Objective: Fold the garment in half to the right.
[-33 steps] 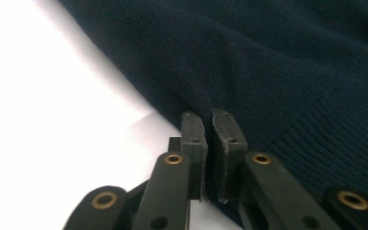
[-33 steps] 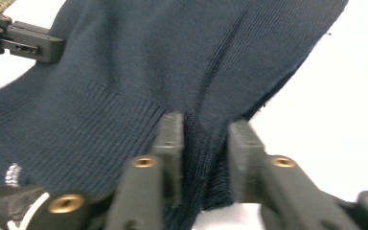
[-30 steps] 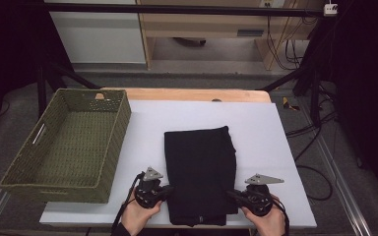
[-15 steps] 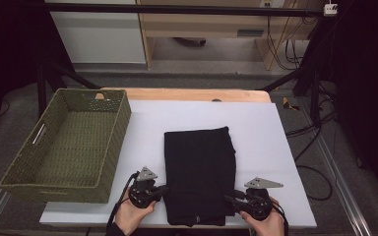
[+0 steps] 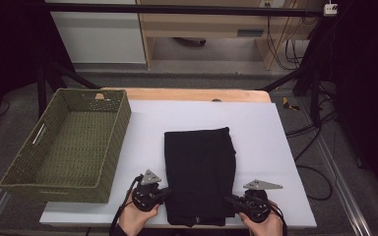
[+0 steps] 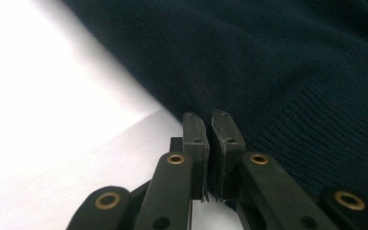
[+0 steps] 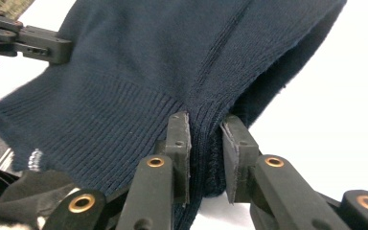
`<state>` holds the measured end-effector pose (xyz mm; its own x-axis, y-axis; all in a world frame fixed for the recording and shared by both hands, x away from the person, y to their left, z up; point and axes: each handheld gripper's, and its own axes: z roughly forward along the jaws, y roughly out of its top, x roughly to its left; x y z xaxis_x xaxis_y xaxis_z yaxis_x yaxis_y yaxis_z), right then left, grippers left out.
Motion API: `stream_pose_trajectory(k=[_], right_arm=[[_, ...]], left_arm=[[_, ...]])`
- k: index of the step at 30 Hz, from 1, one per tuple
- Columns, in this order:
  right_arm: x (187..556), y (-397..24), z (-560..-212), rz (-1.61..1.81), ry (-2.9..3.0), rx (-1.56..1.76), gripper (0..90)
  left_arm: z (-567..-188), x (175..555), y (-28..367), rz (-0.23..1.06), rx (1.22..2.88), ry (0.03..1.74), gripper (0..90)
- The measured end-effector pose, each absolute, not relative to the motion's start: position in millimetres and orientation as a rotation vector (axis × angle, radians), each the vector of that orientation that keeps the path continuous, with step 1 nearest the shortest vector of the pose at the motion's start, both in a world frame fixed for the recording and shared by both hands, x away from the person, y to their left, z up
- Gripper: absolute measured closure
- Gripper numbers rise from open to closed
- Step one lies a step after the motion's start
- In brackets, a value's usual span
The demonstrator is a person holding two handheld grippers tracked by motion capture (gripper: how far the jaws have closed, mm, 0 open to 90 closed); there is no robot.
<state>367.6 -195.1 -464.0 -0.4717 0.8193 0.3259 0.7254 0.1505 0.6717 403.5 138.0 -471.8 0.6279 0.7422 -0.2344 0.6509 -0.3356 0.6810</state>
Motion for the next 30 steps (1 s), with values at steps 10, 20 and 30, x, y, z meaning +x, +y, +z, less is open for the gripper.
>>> stream_pose_trajectory(k=[10,20,30], right_arm=[[362,-188,-471,1.22,2.312,1.56,62.6],[373,-197,-477,1.296,2.343,1.369,31.8],[384,-199,-474,1.354,2.332,1.279,16.8]], left_arm=[[-473,398,147,0.199,2.086,1.058,83.8],[-470,402,152,0.256,1.974,1.019,44.7],[-465,414,154,0.255,1.903,0.942,16.6]])
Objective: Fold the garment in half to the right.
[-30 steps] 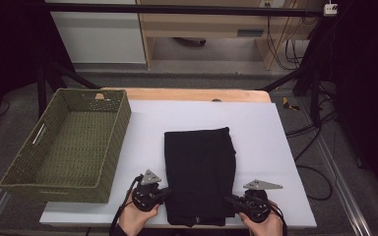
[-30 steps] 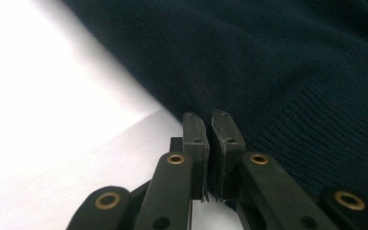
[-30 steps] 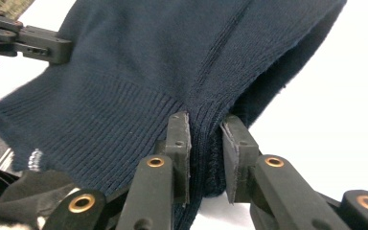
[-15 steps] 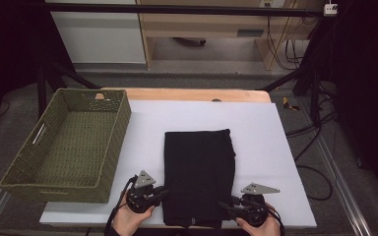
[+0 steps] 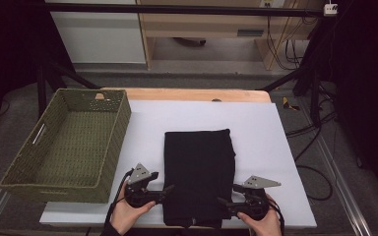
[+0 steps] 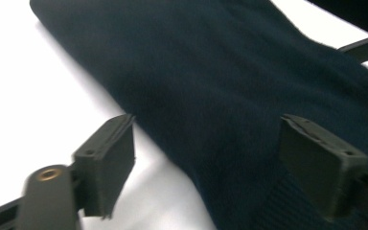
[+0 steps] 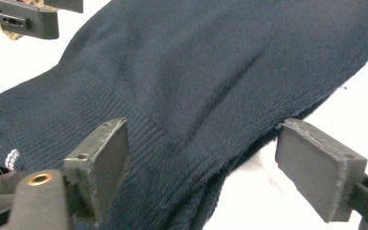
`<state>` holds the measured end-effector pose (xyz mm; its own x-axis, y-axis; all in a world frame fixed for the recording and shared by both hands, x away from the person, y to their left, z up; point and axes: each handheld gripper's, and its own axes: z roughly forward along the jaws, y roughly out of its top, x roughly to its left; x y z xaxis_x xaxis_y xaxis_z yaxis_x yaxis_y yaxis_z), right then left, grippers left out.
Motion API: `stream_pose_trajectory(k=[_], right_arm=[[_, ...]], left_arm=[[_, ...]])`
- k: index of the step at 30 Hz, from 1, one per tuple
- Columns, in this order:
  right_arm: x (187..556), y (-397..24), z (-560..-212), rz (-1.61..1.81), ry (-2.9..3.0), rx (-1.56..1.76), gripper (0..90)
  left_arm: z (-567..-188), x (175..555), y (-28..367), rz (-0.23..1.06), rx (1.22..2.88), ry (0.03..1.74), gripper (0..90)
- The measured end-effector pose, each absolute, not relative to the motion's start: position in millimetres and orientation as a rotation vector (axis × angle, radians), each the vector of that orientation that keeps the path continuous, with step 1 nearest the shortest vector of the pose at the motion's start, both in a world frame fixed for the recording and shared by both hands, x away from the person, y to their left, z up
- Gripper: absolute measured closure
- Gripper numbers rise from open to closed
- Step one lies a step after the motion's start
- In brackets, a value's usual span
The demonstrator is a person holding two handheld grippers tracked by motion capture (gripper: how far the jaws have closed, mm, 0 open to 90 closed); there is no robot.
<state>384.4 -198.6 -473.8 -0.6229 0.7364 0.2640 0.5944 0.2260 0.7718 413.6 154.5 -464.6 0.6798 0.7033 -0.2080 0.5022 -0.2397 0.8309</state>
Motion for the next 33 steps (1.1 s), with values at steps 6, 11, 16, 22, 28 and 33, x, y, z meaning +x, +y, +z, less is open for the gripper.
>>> stream_pose_trajectory(k=[6,11,16,22,28,33], right_arm=[[391,-202,-472,1.361,2.295,1.255,7.3],[396,-208,-471,1.375,2.284,1.237,4.5],[400,-210,-472,1.374,2.272,1.219,2.3],[401,-209,-471,1.362,2.268,1.197,1.4],[401,-210,-469,1.369,2.258,1.198,0.7],[400,-210,-468,1.375,2.259,1.195,0.6]], left_arm=[[-459,422,154,0.232,1.89,0.922,6.9],[-457,428,153,0.23,1.888,0.906,3.9],[-453,435,153,0.228,1.889,0.897,2.8],[-450,443,154,0.215,1.882,0.895,2.5],[-446,453,152,0.215,1.878,0.9,2.4],[-443,464,148,0.224,1.867,0.918,2.2]])
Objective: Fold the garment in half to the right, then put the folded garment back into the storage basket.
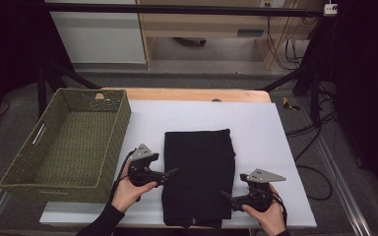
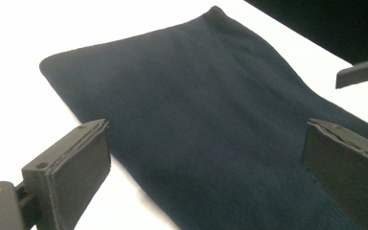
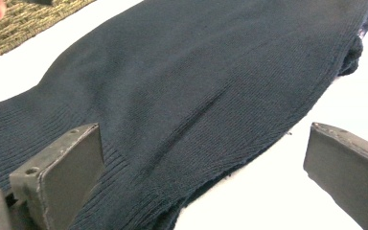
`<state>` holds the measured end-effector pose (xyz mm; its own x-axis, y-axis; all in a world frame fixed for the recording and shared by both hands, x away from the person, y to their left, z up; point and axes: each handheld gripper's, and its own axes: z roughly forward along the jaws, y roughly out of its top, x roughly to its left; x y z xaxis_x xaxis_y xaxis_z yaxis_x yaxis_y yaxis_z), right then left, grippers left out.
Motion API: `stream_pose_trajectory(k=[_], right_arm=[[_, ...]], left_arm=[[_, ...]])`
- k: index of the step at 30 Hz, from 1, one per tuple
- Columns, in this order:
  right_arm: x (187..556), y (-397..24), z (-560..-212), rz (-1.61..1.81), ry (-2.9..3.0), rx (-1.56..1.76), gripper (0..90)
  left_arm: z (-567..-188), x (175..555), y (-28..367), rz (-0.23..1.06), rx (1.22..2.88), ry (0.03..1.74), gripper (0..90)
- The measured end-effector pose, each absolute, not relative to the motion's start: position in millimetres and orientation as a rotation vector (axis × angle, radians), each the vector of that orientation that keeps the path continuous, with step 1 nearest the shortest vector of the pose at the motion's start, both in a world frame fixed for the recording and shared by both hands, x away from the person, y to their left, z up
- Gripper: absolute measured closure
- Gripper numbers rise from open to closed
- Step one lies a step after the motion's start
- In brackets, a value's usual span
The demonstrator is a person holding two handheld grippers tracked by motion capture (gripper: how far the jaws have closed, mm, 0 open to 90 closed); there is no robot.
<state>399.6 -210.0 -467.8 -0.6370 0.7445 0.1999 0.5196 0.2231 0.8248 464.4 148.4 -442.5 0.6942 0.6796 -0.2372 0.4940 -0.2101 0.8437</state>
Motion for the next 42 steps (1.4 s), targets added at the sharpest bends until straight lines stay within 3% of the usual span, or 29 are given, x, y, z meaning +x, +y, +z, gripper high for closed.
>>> stream_pose_trajectory(k=[15,33,38,42], right_arm=[[396,-209,-467,1.376,2.261,1.199,0.5],[393,-208,-471,1.369,2.277,1.209,0.5],[392,-207,-471,1.369,2.282,1.211,0.5],[392,-207,-472,1.37,2.285,1.214,0.5]], left_arm=[[-432,502,138,0.273,1.865,0.995,2.1],[-460,550,133,0.296,1.876,1.187,2.5],[-468,556,131,0.295,1.897,1.217,4.9],[-474,562,129,0.299,1.894,1.248,12.6]])
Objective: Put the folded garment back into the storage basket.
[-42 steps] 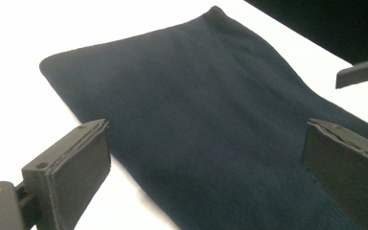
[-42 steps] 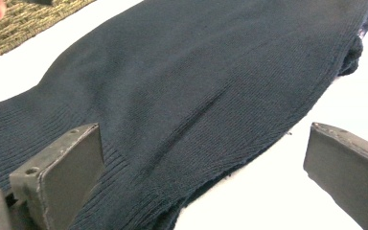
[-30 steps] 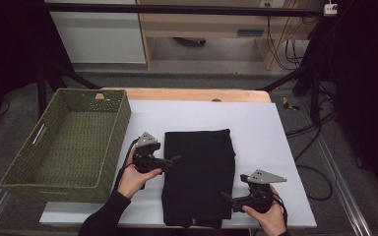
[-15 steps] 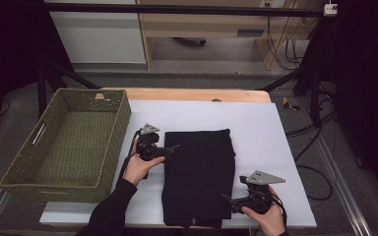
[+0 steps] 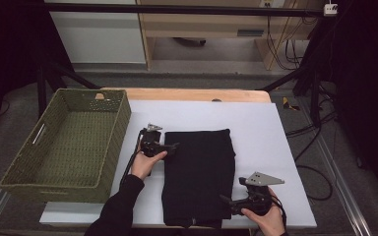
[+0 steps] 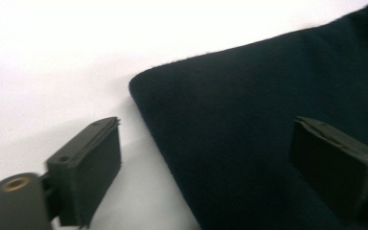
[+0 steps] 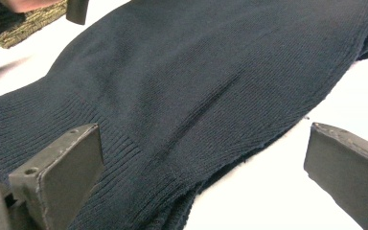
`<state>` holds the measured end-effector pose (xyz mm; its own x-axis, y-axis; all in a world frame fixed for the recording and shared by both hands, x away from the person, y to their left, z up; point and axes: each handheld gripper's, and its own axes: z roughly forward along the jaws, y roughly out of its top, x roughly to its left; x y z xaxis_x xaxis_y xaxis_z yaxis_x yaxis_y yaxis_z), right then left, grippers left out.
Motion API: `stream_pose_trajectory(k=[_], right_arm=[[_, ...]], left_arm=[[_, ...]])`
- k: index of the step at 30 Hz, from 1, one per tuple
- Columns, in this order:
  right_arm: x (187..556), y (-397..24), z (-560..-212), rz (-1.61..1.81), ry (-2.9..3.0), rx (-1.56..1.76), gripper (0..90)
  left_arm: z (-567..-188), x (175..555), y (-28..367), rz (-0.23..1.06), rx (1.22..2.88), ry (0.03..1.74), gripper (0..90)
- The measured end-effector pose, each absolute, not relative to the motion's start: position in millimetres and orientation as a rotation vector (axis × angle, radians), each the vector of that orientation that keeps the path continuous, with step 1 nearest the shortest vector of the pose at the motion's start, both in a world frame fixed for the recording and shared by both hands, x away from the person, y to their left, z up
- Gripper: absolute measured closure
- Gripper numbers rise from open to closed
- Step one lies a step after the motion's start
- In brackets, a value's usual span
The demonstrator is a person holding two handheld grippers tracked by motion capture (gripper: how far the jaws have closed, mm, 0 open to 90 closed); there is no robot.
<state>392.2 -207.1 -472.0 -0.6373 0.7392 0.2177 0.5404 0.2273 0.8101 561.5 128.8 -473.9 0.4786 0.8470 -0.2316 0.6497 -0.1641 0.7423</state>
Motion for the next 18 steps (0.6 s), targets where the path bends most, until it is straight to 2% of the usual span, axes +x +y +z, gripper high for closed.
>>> stream_pose_trajectory(k=[1,2,3,14,15,18], right_arm=[[392.2,-207.0,-472.1,1.368,2.285,1.213,0.5],[392.0,-206.8,-472.0,1.371,2.287,1.205,0.5],[391.9,-206.8,-471.8,1.37,2.288,1.203,0.5],[392.1,-205.2,-471.8,1.373,2.293,1.201,0.5],[391.9,-205.3,-471.9,1.372,2.295,1.199,0.5],[392.2,-205.1,-471.9,1.372,2.295,1.201,0.5]], left_arm=[[-474.8,562.3,127.7,0.296,1.902,1.253,12.6],[-475.3,562.8,126.8,0.28,1.912,1.249,17.9],[-477.0,562.9,124.9,0.268,1.933,1.245,19.2],[-481.6,570.0,119.8,0.275,1.887,1.245,31.0],[-482.1,570.0,120.0,0.25,1.869,1.247,36.2],[-483.3,568.3,119.2,0.176,1.851,1.231,44.0]])
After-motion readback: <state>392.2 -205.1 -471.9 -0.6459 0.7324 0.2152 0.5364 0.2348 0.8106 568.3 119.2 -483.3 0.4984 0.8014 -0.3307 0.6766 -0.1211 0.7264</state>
